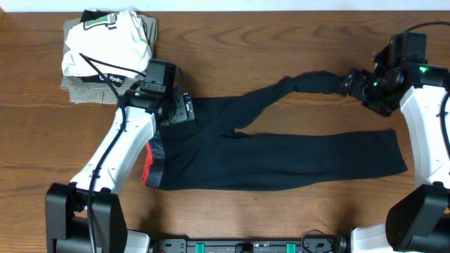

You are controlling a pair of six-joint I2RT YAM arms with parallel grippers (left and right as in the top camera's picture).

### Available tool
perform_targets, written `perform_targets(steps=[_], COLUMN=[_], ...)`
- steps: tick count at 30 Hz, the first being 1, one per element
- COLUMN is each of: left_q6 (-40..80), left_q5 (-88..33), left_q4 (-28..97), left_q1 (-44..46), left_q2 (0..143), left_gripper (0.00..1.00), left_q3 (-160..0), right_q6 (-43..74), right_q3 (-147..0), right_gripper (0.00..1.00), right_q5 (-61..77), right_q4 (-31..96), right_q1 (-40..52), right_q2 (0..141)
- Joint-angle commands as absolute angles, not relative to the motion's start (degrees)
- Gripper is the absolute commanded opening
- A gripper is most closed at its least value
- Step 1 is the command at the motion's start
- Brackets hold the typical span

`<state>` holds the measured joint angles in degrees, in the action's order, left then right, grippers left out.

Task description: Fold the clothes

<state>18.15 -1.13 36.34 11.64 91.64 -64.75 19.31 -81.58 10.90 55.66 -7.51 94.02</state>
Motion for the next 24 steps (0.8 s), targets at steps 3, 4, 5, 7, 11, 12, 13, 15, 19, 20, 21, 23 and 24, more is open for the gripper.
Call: perform_targets(steps=[3, 4, 5, 7, 11, 12, 13, 15, 19, 20, 21, 23, 24], left_q6=[17.6, 17.6, 17.6, 17.6, 17.6, 17.6, 17.6, 17.6, 17.6, 17.6, 17.6, 17.6, 17.6], left_q5=[-1.1, -1.1, -1.1, -1.1, -1.0, -1.0, -1.0, -1.0, -1.1, -1.1, -1.1, -1.1, -1.1], left_q4=[35.3, 35.4, 35.6, 36.1, 36.9, 37.2, 37.2, 37.2, 37.2, 37.2, 37.2, 37.2, 37.3], left_q1=[11.2, 11.2, 11.2, 11.2, 11.2, 11.2, 11.2, 11.2, 11.2, 11.2, 11.2, 11.2, 11.2], left_q2=[94.9, 95.4, 96.0, 97.0, 98.0, 98.1, 98.1, 98.1, 98.1, 98.1, 98.1, 98.1, 98.1], left_gripper=[0.90, 0.90, 0.90, 0.90, 0.91, 0.91, 0.91, 0.91, 0.91, 0.91, 0.91, 0.91, 0.91], left_q3=[-65.8, -65.8, -65.7, -65.6, -64.9, -64.8, -64.5, -64.3, -64.3, -64.3, -64.3, -64.3, -64.3], right_q6=[23.8, 24.3, 25.2, 25.5, 26.2, 26.7, 27.1, 27.2, 29.2, 30.0, 30.9, 32.4, 32.8], right_q3=[-81.3, -81.4, -81.5, -82.0, -83.3, -83.9, -84.4, -85.4, -86.6, -86.6, -86.6, -86.6, -86.6], right_gripper=[0.86, 0.86, 0.86, 0.87, 0.88, 0.88, 0.87, 0.87, 0.87, 0.88, 0.87, 0.87, 0.86], right_q5=[12.8, 12.1, 11.0, 10.1, 10.7, 10.8, 10.8, 10.3, 9.0, 8.6, 8.3, 7.8, 7.5], right_q4=[47.4, 45.9, 44.6, 42.3, 38.3, 37.7, 37.4, 36.8, 35.4, 34.9, 34.3, 33.3, 32.8], right_q1=[-1.9, -1.0, -0.1, 1.1, 1.6, 1.6, 1.6, 1.6, 1.6, 1.5, 1.6, 1.6, 1.6], right_q2=[97.3, 98.5, 100.0, 103.1, 109.5, 111.3, 112.4, 114.4, 116.4, 116.8, 117.1, 117.7, 118.0])
